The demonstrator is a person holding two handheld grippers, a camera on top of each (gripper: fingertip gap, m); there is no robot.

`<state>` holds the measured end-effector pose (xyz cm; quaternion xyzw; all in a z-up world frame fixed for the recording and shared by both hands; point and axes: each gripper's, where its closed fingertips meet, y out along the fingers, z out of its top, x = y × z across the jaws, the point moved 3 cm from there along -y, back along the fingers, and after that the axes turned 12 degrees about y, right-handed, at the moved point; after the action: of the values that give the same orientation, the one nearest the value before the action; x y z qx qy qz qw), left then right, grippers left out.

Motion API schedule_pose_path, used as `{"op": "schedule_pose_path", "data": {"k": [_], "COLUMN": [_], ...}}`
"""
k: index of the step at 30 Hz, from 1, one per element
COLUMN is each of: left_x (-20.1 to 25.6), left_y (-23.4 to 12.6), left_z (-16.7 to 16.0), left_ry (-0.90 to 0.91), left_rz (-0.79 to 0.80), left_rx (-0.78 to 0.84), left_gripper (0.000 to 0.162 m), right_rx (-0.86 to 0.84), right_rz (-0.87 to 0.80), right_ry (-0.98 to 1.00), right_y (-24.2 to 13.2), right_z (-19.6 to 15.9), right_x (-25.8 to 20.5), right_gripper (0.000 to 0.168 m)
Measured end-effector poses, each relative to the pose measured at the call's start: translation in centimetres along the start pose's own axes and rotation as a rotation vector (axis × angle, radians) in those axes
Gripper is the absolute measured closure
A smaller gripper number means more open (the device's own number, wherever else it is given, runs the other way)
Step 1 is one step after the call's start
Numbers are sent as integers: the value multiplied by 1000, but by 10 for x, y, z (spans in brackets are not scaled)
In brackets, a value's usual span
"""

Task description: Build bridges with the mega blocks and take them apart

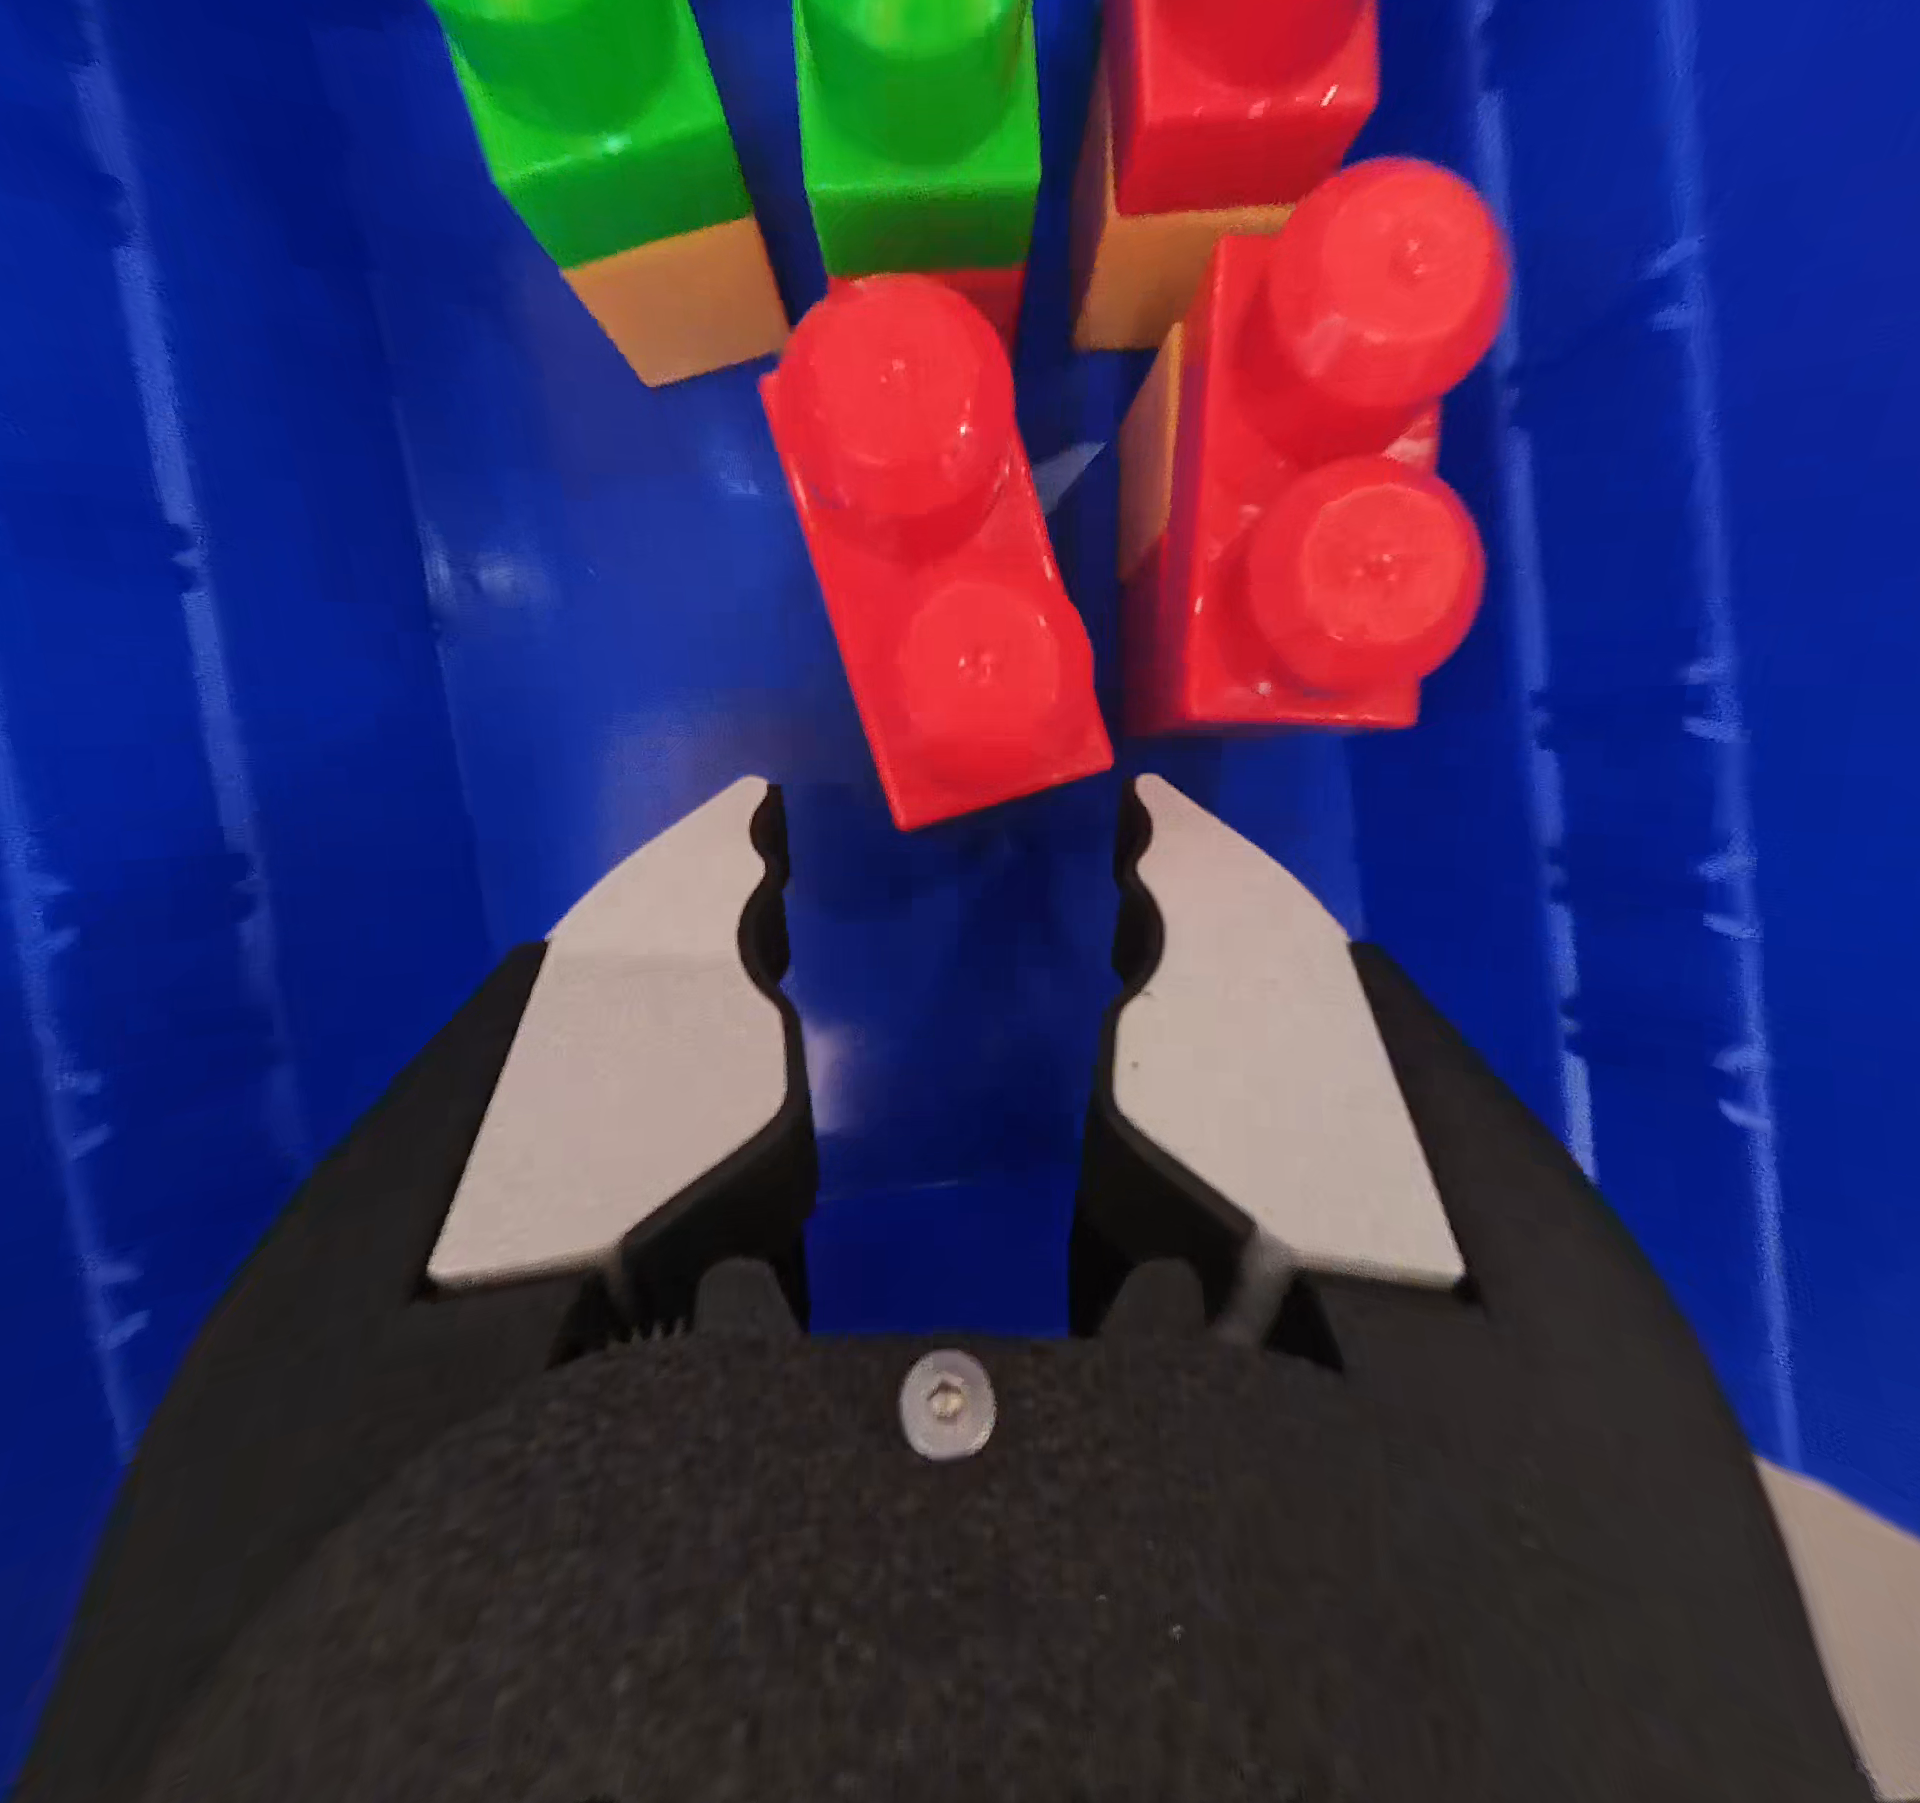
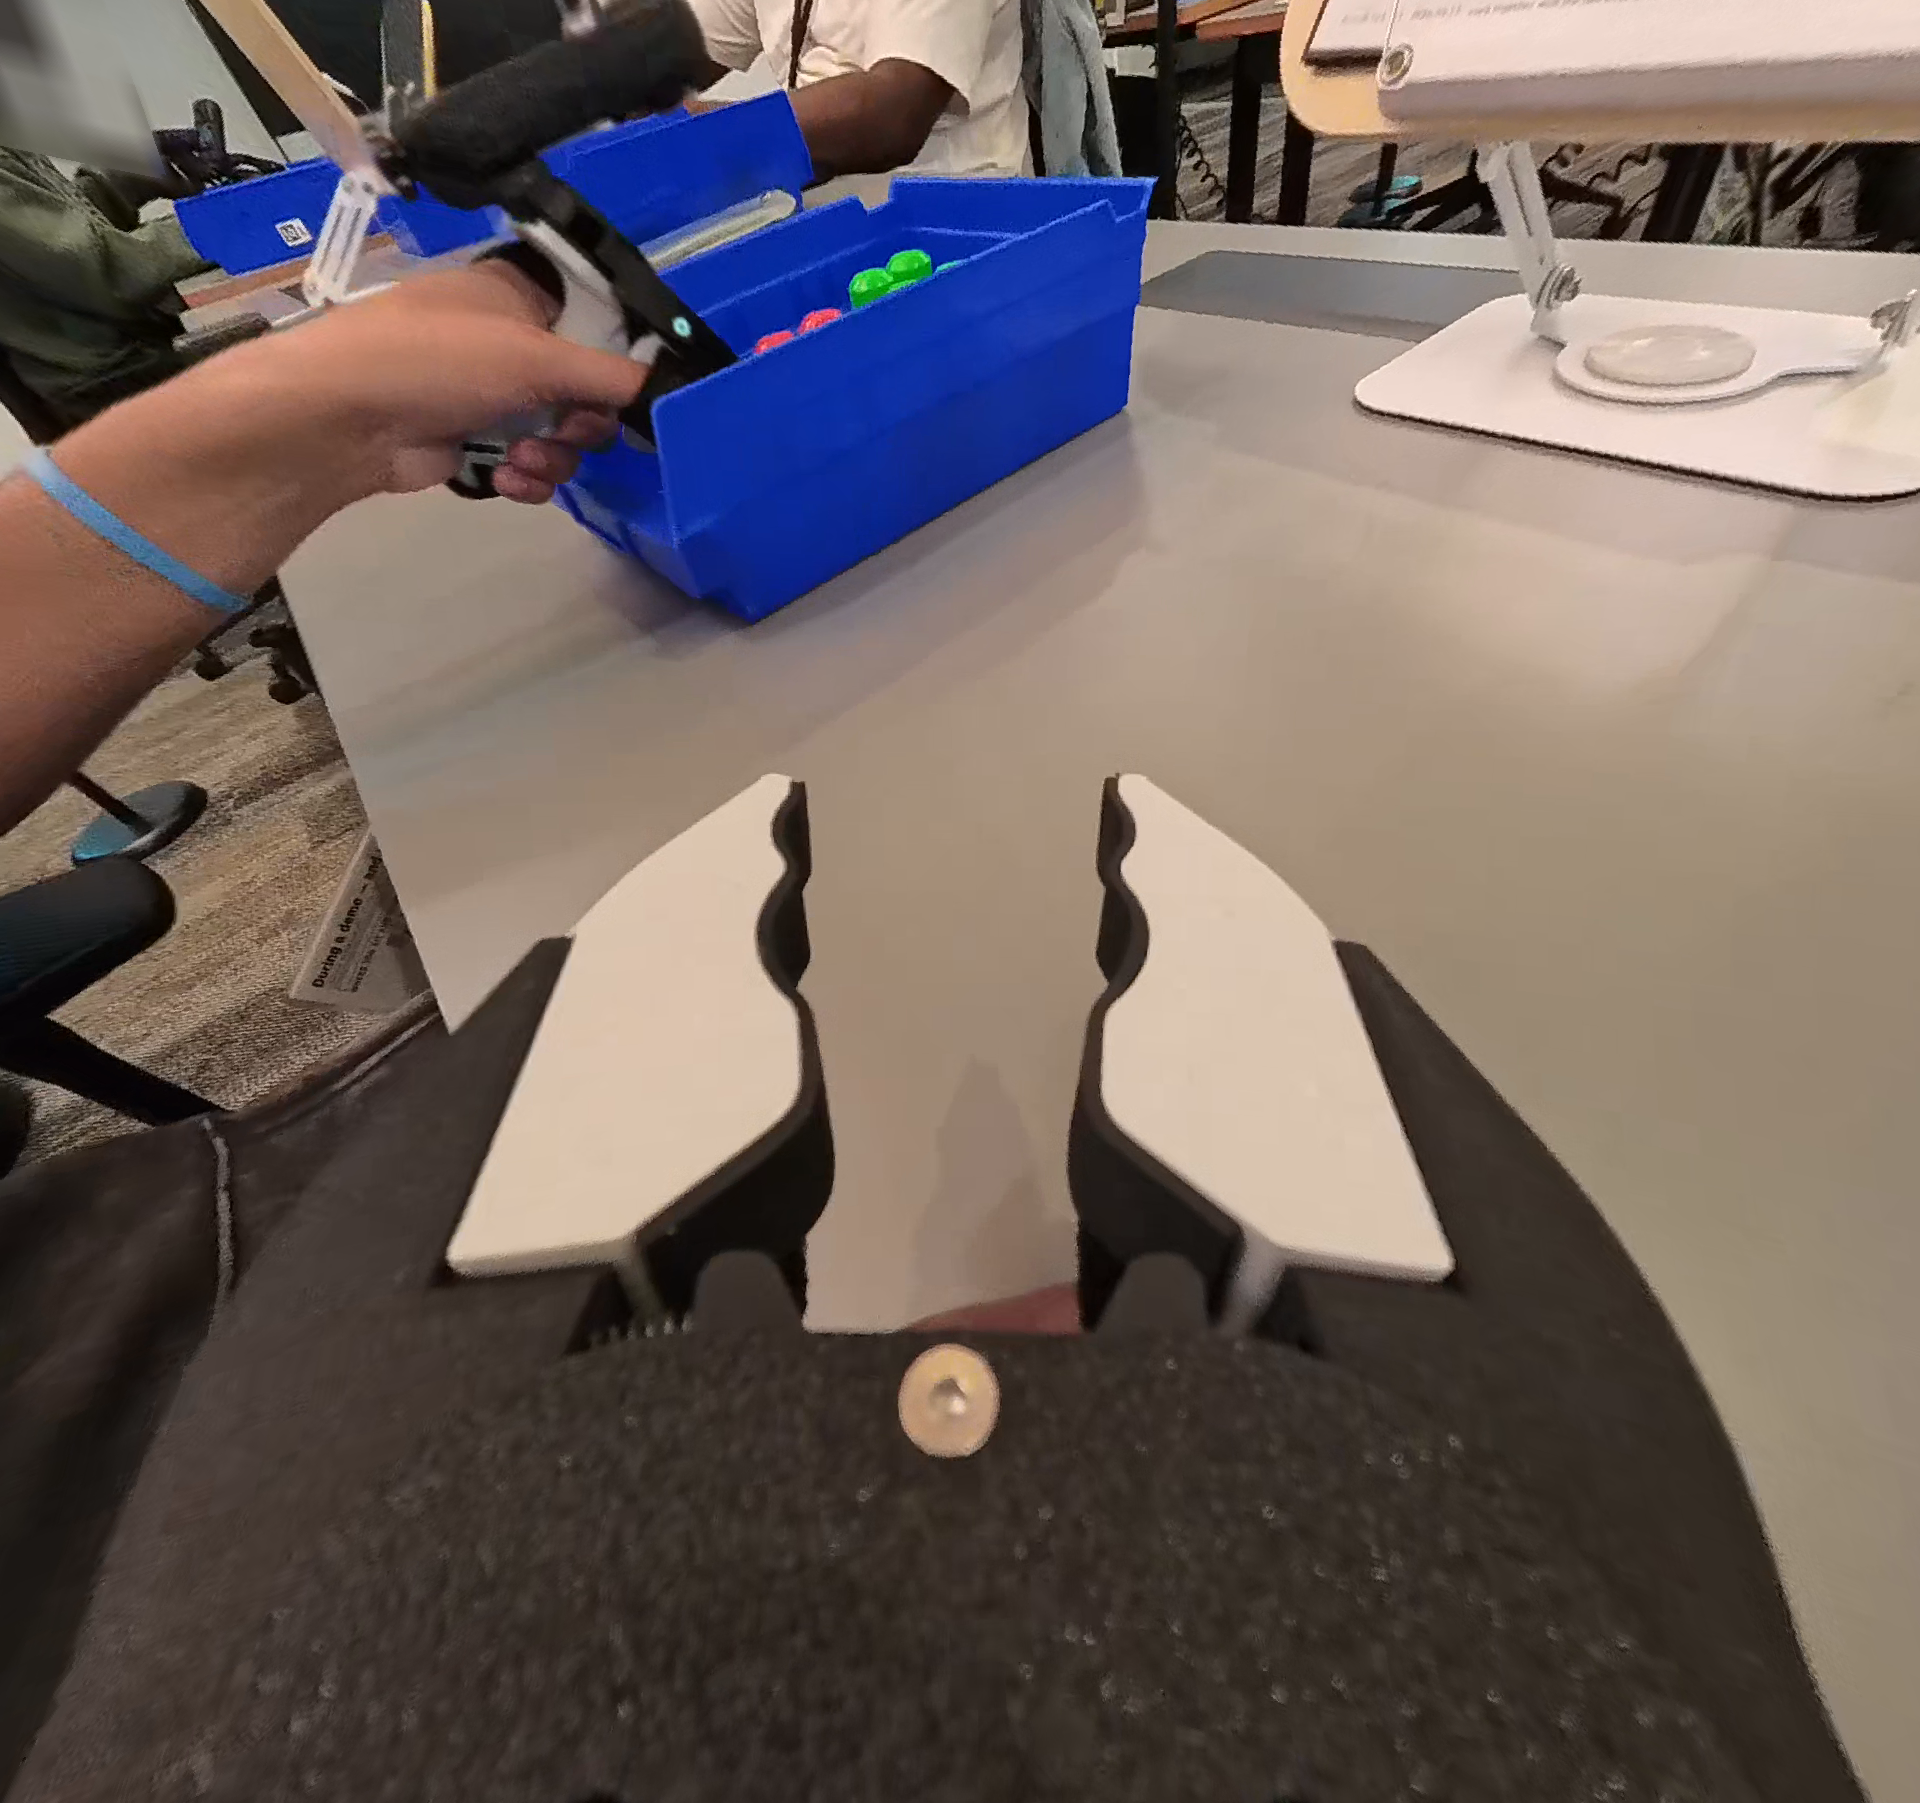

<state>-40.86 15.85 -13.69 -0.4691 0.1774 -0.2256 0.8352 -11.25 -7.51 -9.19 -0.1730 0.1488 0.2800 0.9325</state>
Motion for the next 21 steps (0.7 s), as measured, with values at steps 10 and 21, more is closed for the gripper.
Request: {"op": "schedule_pose_path", "data": {"k": [10, 21], "left_x": [-5, 63], "left_y": [0, -115], "left_z": [7, 15], "left_ry": [49, 189], "left_rz": [14, -556], "left_rx": [55, 720], "left_gripper": [125, 126], "right_rx": [-3, 56], "right_rz": [-18, 31], "right_ry": [14, 75], "right_y": [-7, -19], "right_z": [-1, 17], "right_x": [9, 22], "right_gripper": [118, 119]}}
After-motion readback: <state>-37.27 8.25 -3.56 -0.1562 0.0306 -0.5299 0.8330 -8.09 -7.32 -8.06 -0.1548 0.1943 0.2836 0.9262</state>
